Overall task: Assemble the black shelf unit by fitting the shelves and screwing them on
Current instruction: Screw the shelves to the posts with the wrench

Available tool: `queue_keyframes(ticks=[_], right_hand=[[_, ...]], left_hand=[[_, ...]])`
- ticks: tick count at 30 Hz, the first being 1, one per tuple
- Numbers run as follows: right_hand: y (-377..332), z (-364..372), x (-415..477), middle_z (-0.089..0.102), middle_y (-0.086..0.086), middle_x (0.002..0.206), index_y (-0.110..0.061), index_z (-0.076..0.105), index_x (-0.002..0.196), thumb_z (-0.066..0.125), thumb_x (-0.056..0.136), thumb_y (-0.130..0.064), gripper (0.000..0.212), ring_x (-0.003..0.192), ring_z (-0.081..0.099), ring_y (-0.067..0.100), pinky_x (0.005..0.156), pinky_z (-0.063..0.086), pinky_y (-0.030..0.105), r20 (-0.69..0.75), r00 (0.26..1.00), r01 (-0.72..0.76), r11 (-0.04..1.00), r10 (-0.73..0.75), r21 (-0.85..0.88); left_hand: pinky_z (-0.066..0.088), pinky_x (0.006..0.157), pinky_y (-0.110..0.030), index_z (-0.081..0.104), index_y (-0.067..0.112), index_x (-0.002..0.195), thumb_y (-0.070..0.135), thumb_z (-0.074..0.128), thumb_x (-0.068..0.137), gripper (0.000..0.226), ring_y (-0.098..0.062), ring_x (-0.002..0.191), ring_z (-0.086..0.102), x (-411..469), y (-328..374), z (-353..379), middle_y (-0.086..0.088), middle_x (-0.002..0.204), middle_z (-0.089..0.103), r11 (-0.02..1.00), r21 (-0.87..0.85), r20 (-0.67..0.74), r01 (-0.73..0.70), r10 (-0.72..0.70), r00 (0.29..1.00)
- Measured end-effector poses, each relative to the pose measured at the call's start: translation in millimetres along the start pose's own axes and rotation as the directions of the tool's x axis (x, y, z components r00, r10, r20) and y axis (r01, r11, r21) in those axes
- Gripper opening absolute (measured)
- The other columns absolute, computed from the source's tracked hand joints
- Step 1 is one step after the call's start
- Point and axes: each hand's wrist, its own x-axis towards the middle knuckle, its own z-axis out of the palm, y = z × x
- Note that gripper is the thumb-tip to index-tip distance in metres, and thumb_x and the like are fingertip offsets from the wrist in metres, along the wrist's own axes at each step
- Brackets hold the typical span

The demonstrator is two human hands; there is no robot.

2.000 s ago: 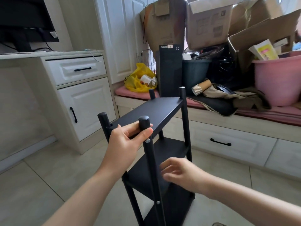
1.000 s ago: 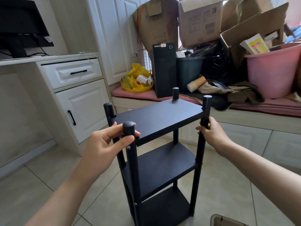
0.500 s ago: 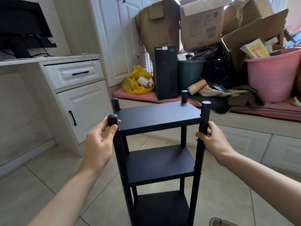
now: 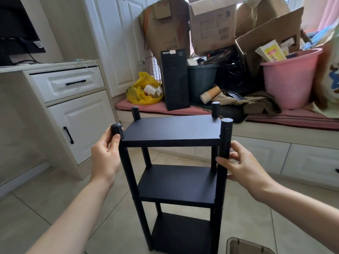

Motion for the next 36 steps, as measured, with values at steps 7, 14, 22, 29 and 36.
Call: queue_keyframes(ticks=[7, 14, 22, 29, 36], right_hand=[[-0.8, 2.0, -18.6, 0.069, 0.005, 0.1, -0.037, 0.061, 0.097, 0.067, 0.093, -0.018, 0.021, 0.092, 0.07, 0.024, 0.087, 0.057, 0.052, 0.053, 0.999, -0.006, 1.0, 0.006, 0.006], [-4.3, -7.4, -13.6, 0.074, -0.001, 0.09, -0.024, 0.069, 0.094, 0.077, 0.084, -0.018, 0.015, 0.085, 0.073, 0.017, 0.079, 0.061, 0.048, 0.07, 0.992, -0.105, 0.994, 0.106, -0.022], [-8.8, -11.4, -17.3, 0.075, -0.005, 0.091, -0.022, 0.07, 0.097, 0.077, 0.084, -0.021, 0.015, 0.087, 0.072, 0.011, 0.077, 0.062, 0.04, 0.059, 0.987, -0.151, 0.988, 0.152, -0.023], [-30.4, -23.2, -14.5, 0.075, -0.006, 0.087, -0.022, 0.069, 0.094, 0.078, 0.082, -0.018, 0.015, 0.082, 0.071, 0.01, 0.068, 0.062, 0.035, -0.029, 0.998, -0.068, 0.984, 0.064, -0.165], [-45.2, -32.8, -10.7, 0.069, -0.015, 0.093, -0.029, 0.064, 0.101, 0.067, 0.088, -0.013, 0.021, 0.076, 0.066, 0.005, 0.069, 0.053, 0.025, -0.134, 0.982, 0.078, 0.938, -0.13, -0.338]], left_hand=[[0.044, 0.091, -0.002, 0.059, 0.014, 0.14, 0.011, 0.055, 0.104, 0.037, 0.022, 0.096, 0.06, 4.3, -7.9, 11.2, 0.01, 0.12, 0.067, 0.993, -0.098, -0.091, 0.066, -0.075, 0.993], [0.053, 0.084, -0.011, 0.072, 0.016, 0.123, 0.006, 0.072, 0.092, 0.033, -0.002, 0.094, 0.072, -4.0, -2.9, 5.2, 0.018, 0.099, 0.073, 0.997, -0.064, -0.178, 0.05, -0.061, 0.982], [0.053, 0.071, -0.02, 0.072, 0.032, 0.084, 0.02, 0.07, 0.093, 0.015, -0.001, 0.066, 0.059, -40.1, 43.3, 30.6, 0.012, 0.071, 0.065, 0.996, -0.093, -0.227, -0.001, -0.021, 0.974], [0.059, 0.063, -0.026, 0.081, 0.016, 0.083, 0.058, 0.069, 0.078, 0.043, -0.03, 0.081, 0.077, -88.4, 52.5, 75.3, -0.015, 0.087, 0.077, 0.817, -0.128, 0.655, 0.562, -0.356, 0.666], [0.056, 0.096, -0.038, 0.078, 0.026, 0.107, 0.051, 0.088, 0.069, 0.047, -0.027, 0.113, 0.07, -105.6, 47.4, 108.1, -0.005, 0.124, 0.072, 0.701, -0.185, 0.826, 0.689, -0.269, 0.496]])
